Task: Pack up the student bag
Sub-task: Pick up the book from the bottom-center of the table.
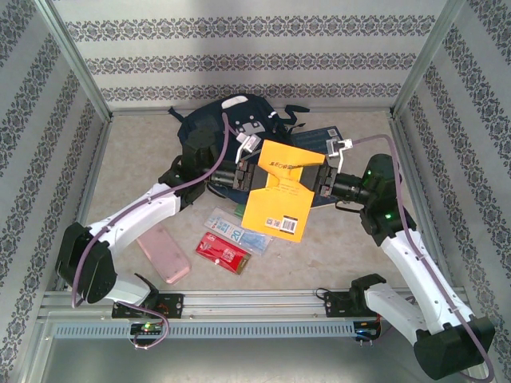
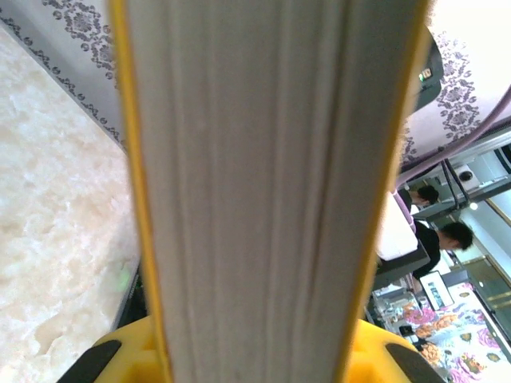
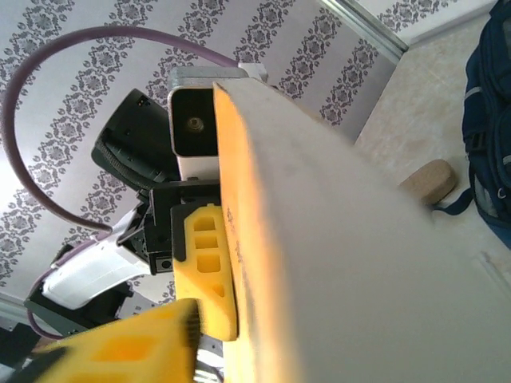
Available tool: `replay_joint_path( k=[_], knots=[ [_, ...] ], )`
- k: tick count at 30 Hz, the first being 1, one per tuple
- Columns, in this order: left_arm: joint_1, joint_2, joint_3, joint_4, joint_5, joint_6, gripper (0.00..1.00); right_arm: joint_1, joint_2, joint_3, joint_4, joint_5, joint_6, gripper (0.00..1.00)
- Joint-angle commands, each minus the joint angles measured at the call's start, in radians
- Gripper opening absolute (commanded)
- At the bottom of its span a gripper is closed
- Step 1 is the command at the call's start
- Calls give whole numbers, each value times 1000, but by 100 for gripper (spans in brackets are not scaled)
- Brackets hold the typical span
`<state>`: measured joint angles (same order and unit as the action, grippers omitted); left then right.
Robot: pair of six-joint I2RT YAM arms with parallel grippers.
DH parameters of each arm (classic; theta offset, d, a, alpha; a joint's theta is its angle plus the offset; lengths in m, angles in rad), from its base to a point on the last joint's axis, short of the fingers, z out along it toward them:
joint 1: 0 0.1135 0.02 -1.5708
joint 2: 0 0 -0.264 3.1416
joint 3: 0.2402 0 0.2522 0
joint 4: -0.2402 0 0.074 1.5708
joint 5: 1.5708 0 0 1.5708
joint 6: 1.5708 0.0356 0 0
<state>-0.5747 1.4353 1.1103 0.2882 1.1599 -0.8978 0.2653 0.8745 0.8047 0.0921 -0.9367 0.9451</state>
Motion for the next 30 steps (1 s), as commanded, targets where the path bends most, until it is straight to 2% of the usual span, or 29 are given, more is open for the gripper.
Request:
replay_joint_path(
  k=[1,3,5,7,10,13,17,19,24,30],
  knots=[
    [2,-22,-26,193,-70,-97,0,27,-55,-48,92,59,21,63],
    [2,-10,-33,270,-134,-171,0,58,-91,-93,130,143,38,72],
    [6,-7,-57,352,-243,-260,0,120,-139,-152,189,268,59,78],
    [7,1,-91,489,-350,-357,0,199,-183,-209,256,401,71,82],
    [6,22,-105,599,-469,-435,0,293,-217,-260,316,552,70,83],
    [6,4,-127,609,-597,-421,0,343,-244,-314,358,699,102,83],
    [3,-54,-203,610,-808,-388,0,403,-251,-425,532,910,164,84],
    [3,-66,-213,606,-848,-383,0,408,-241,-420,527,925,156,84],
    [-5,-61,-216,620,-860,-410,0,410,-192,-419,577,946,168,84],
    [-20,-47,-259,690,-922,-460,0,413,-39,-354,686,959,242,79]
  ],
)
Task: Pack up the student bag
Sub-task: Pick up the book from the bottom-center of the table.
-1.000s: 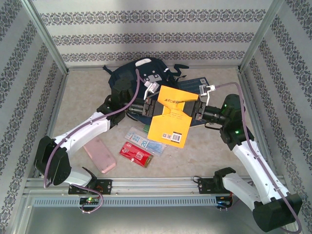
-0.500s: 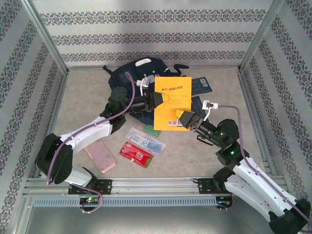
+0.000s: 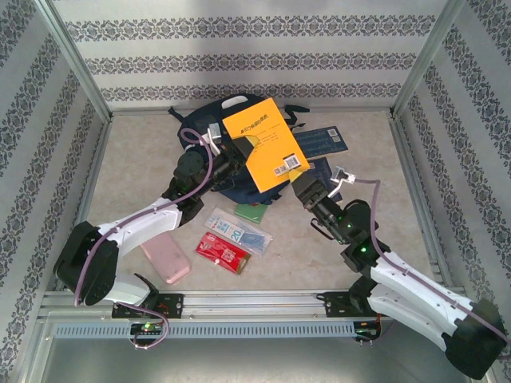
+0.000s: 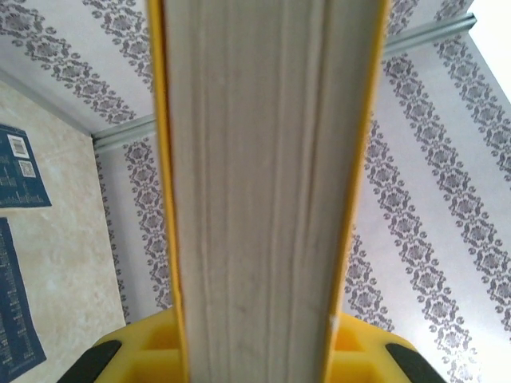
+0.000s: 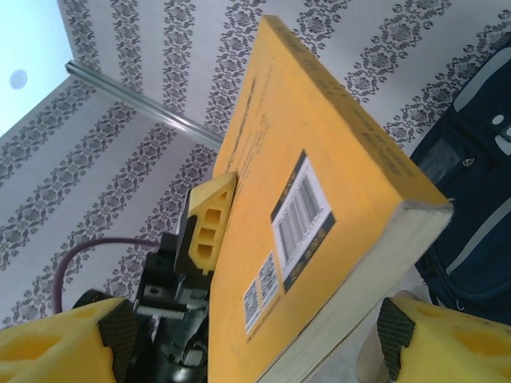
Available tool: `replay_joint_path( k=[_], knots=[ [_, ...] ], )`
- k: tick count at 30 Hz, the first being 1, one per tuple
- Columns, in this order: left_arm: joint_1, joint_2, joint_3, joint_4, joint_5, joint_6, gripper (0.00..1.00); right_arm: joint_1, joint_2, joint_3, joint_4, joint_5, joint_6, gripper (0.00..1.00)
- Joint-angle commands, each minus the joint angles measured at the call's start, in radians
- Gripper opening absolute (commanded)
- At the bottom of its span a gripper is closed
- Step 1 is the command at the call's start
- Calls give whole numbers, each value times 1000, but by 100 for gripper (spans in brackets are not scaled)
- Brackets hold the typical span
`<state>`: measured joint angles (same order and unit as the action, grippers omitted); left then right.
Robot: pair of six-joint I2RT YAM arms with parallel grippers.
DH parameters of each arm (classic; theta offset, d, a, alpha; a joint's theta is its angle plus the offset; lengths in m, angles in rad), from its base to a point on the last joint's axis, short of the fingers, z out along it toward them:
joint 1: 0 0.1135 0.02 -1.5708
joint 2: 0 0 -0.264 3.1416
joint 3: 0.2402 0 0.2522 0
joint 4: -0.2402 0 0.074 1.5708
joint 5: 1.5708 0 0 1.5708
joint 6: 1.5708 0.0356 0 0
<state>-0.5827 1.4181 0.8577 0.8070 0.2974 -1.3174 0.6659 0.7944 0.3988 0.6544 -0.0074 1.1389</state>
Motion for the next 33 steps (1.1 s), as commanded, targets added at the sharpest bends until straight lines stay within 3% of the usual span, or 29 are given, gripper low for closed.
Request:
replay_joint_path(
  k=[1,12,17,20,23,25,28,30,33],
  knots=[
    [-12,-23,-9,183,-59,-49,0,13,70,63,142,23,59,78],
    [-35,-7,-23,184,-56,-54,0,18,243,154,226,-5,123,62],
    [-45,2,-31,188,-59,-58,0,17,261,154,183,38,128,35],
    [-44,-3,-23,145,-36,-22,0,10,246,138,138,63,119,9],
    [-27,-33,26,-56,50,111,23,-16,159,115,-30,115,85,1],
    [-21,-62,85,-297,63,243,55,-54,62,127,-264,150,50,0],
    [-18,-59,230,-657,58,495,81,-111,-50,170,-562,167,-48,0],
    [-4,-32,307,-801,63,624,84,-160,-102,179,-657,127,-115,0],
    [47,60,451,-1033,57,751,76,-201,-172,192,-771,89,-215,0]
  ],
)
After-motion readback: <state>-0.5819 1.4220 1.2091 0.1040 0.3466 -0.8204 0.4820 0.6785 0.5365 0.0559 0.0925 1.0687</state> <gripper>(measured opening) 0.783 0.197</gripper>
